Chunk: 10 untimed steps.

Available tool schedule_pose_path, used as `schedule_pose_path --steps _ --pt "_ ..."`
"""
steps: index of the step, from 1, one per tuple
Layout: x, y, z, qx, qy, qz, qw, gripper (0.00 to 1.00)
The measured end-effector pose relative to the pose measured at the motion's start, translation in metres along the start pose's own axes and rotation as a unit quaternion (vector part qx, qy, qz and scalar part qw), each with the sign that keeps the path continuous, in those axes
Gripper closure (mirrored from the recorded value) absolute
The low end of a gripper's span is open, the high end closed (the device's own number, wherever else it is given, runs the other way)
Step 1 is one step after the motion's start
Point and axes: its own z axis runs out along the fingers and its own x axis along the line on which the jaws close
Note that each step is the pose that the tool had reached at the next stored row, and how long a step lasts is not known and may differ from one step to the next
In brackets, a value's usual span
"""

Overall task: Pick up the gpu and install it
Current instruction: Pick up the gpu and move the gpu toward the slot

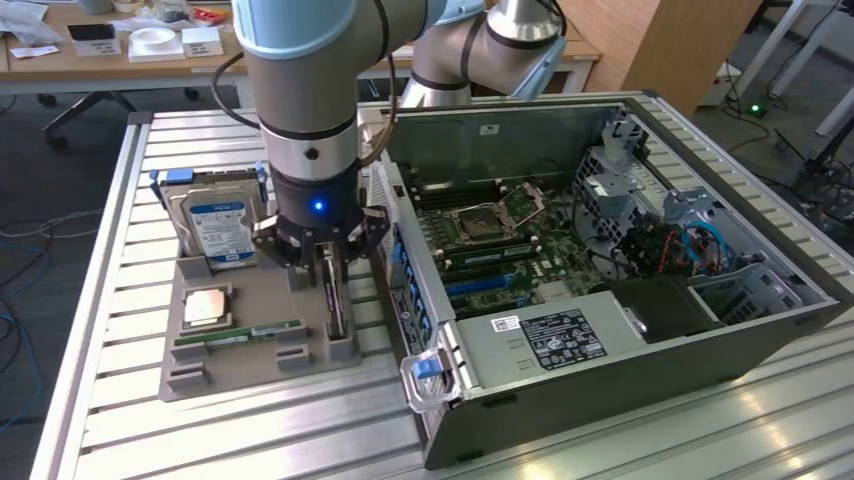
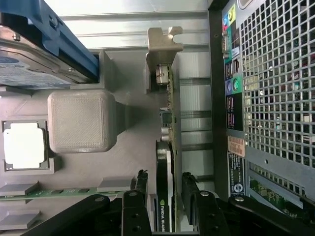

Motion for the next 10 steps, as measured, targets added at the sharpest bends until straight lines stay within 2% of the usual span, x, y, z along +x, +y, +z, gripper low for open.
schedule_pose_path --steps 5,10 --pt "0.0005 -0.0003 0.0073 0.0000 0.0000 0.000 1.0000 0.58" --pt "0.0006 -0.0003 0.0100 -0.0001 -0.0001 0.000 1.0000 0.58"
